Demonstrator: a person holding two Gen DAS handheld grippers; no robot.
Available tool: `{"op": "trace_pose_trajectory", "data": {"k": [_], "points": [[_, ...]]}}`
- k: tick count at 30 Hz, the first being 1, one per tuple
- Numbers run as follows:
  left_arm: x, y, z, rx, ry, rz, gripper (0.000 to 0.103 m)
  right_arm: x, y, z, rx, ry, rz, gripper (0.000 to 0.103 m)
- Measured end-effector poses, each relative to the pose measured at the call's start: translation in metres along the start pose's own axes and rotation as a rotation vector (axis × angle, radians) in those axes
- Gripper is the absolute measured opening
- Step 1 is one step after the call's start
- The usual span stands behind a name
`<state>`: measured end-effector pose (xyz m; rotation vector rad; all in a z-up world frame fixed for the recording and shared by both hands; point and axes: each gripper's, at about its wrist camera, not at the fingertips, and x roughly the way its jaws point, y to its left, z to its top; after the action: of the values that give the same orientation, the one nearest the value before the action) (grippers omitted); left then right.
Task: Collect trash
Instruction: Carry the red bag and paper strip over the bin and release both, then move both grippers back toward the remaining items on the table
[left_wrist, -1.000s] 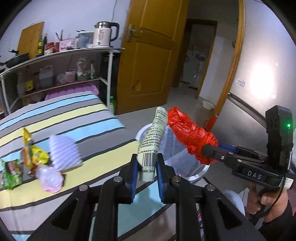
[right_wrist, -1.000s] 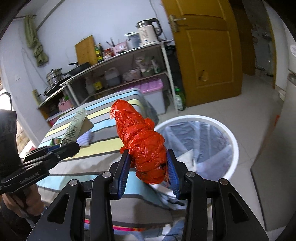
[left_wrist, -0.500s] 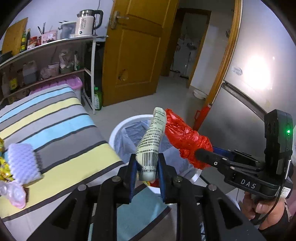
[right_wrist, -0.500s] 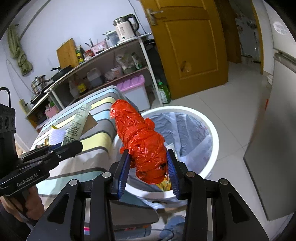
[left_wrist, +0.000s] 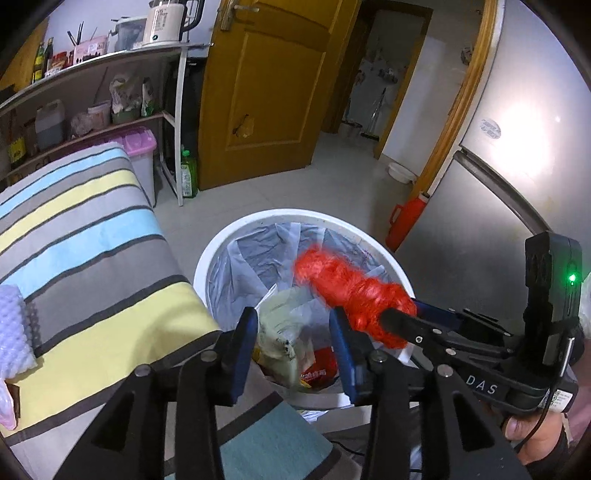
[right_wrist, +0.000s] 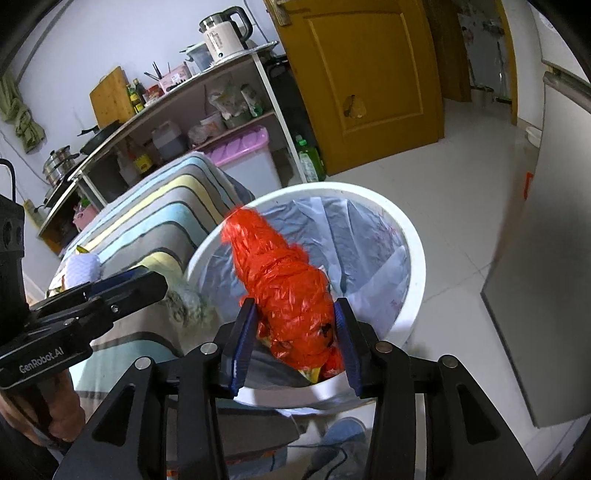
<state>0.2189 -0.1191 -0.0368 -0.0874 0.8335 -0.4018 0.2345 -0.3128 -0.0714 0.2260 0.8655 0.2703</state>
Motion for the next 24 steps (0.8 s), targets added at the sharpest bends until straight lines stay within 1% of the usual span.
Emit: {"op": "trace_pose_trajectory", "data": {"k": [5,11,18,24], "points": [[-0.003,0.005,0.001,-0.013,-0.007,-0.004,0.043,0.001,-0.002,-0.001,0.0,0.0,-0.001,0.043],[-0.02,0.01,-0.001,-0.022,-0.053,-0.008,0.043,-0.01,0.002,-0.002,-0.007,-0.024,0.01,0.043],[-0.054,0.017,-0.01,-0.029,-0.12,0.017,0.043,-0.038,0.025,-0.002,-0.051,-0.079,0.046,0.043],[-0.083,0.025,-0.02,-0.048,-0.167,0.047,0.043,-0.057,0.053,-0.006,-0.101,-0.101,0.079,0.043]]}}
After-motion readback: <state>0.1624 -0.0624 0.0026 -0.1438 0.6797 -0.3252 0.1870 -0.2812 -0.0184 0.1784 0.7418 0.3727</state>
